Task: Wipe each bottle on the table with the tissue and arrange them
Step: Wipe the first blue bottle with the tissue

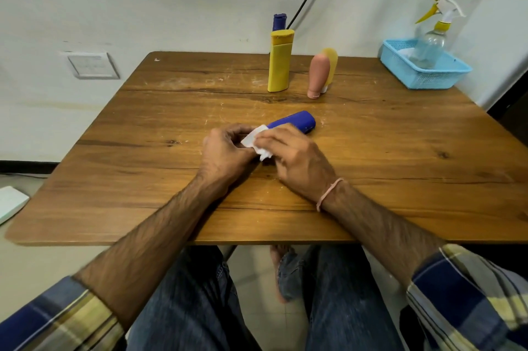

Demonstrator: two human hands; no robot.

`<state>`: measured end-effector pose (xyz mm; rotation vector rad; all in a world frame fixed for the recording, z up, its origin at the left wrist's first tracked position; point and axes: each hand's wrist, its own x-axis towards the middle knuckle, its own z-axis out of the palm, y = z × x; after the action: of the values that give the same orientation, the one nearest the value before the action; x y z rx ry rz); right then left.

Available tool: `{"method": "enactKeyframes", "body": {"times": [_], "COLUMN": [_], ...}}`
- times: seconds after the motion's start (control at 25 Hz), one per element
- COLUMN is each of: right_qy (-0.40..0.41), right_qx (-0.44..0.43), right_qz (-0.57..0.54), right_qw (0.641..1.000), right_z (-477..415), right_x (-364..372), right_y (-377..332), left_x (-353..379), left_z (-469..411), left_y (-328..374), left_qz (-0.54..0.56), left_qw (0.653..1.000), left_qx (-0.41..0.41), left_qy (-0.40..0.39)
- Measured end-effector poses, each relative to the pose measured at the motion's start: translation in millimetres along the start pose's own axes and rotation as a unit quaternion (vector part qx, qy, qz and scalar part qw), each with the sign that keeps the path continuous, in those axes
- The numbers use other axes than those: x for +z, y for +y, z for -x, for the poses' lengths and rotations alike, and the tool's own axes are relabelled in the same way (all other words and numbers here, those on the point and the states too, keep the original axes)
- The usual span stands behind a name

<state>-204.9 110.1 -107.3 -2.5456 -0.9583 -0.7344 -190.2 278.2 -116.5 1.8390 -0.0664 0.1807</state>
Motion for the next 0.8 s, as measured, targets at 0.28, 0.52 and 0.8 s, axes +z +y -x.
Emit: {"method": "enactKeyframes", "body": {"times": [0.28, 0.52, 0.8], "right_qy": [-0.012, 0.049, 0.059], "right_qx": [0.052, 0.153, 0.124], "right_qz": [0.007, 0.028, 0.043], "right_qw": [0.999, 0.987, 0.99], "right_z": [-14, -11, -4], "right_x": [0, -4, -2], "right_y": [-4, 9, 11], "left_x": [0, 1, 5], "left_z": [-1, -2, -5], "left_y": [0, -3, -5], "left_qz": [-0.022, -0.026, 0.025], "left_qw": [1.0, 0.999, 0.999], "left_qx": [0.004, -0.006, -0.03], "left_qy": [0.007, 0.025, 0.032]}}
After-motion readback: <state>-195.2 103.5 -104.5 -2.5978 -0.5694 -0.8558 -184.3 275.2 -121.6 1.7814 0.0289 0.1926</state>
